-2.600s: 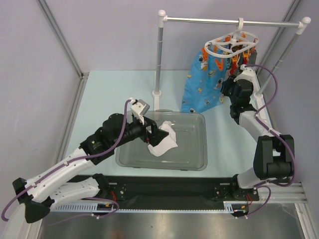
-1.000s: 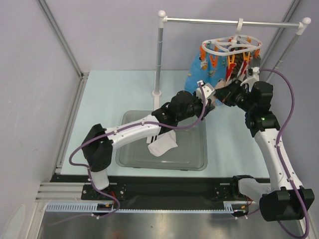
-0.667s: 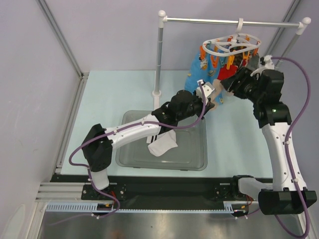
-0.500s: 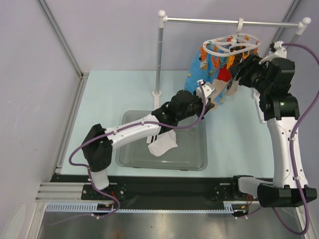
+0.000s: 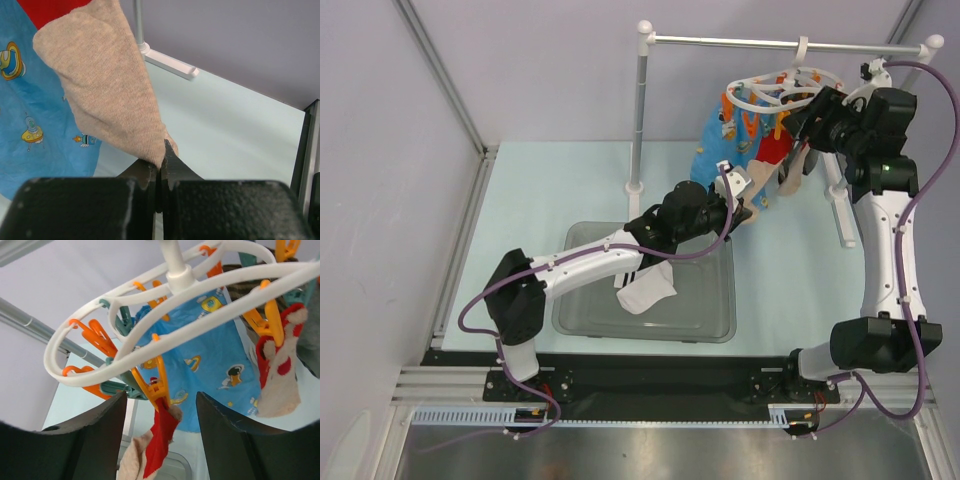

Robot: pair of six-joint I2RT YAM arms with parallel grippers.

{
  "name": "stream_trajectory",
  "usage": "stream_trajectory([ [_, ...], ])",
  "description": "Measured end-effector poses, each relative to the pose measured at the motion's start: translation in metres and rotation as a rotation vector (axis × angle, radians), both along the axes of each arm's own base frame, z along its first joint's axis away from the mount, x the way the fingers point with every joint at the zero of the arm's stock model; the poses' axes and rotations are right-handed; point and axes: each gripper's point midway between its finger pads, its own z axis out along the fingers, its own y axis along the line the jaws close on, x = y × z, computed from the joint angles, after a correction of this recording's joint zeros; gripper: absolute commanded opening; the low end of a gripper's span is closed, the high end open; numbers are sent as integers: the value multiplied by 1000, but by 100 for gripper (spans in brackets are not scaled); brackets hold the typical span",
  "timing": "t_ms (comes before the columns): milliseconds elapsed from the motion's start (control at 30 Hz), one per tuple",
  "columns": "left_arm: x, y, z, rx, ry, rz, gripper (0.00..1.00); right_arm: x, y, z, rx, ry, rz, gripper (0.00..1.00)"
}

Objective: Remove the socks clipped to the hanger

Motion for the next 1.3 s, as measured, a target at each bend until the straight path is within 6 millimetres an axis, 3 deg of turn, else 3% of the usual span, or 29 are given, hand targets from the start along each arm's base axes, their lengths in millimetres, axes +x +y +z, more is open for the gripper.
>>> stream_trajectory([
  [267,-3,1,-1,1,3,-14,0,10,9,13,-5,-81,71,59],
  [767,-6,-1,-1,-3,11,-27,0,23,18,1,1,-104,144,52],
  [833,-6,0,-1,-4,11,-27,0,24,19,0,0,-111,148,49],
  [1067,-7,1,0,-5,11,-27,0,27,17,-2,-3,-118,140,11],
  [1300,-10,8,-8,4,26,-19,0,29,17,-6,-1,-121,137,2],
])
